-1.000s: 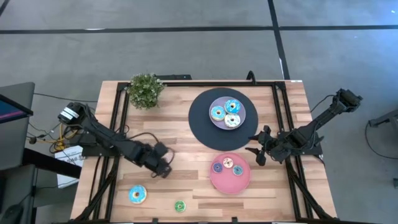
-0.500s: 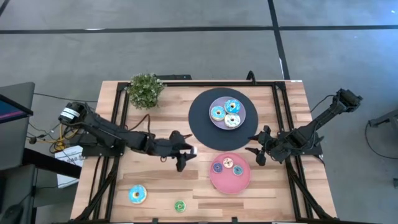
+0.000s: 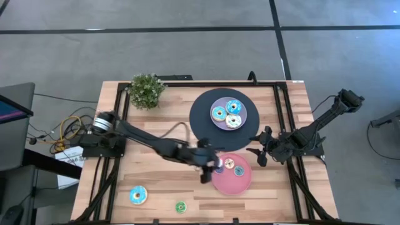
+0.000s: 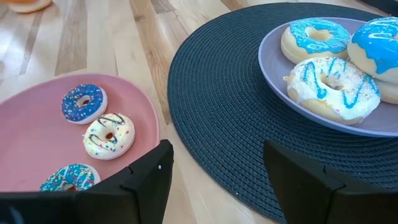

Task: Pick & Place donuts
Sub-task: Put the small purple donut into the pink plate

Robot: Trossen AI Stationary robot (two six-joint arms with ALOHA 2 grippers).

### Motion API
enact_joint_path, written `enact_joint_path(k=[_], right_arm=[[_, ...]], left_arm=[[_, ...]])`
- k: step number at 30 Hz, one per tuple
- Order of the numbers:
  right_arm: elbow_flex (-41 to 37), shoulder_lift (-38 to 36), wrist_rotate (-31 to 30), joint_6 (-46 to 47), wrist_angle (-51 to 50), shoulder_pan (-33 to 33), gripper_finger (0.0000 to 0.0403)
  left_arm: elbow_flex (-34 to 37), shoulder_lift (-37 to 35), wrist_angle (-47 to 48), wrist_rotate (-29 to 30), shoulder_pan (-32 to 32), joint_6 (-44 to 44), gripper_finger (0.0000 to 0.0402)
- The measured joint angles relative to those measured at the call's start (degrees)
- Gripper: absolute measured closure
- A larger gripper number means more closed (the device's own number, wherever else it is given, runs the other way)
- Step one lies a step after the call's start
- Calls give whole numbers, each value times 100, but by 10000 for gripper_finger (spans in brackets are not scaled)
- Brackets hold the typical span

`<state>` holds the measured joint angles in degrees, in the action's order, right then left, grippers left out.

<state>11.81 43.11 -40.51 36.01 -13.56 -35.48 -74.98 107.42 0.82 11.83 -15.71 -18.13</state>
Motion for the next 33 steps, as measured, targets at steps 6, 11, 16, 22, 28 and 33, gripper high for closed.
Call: enact_joint_path(k=[6,11,16,22,28,33], right_arm=[[0,0,-16,0,22,1,163],[2,0,-30,0,86,2,163],[2,0,-15,0,120,2,163],[2,0,-20,0,215,2,163],[2,0,-20,-5,209,2,163],[2,0,-22,-46,208,0,163]], left_arm=[[-2054,1384,1740,-2,28,236,201],[-3666,2504,2510,-450,22,444,201],[-4995,3362,2911,-1053,18,470,201],[-5600,3931,3445,-1121,3,282,201],[-5427,3906,3513,-1108,3,-35,201],[-5430,3903,3472,-1290,3,-41,201]])
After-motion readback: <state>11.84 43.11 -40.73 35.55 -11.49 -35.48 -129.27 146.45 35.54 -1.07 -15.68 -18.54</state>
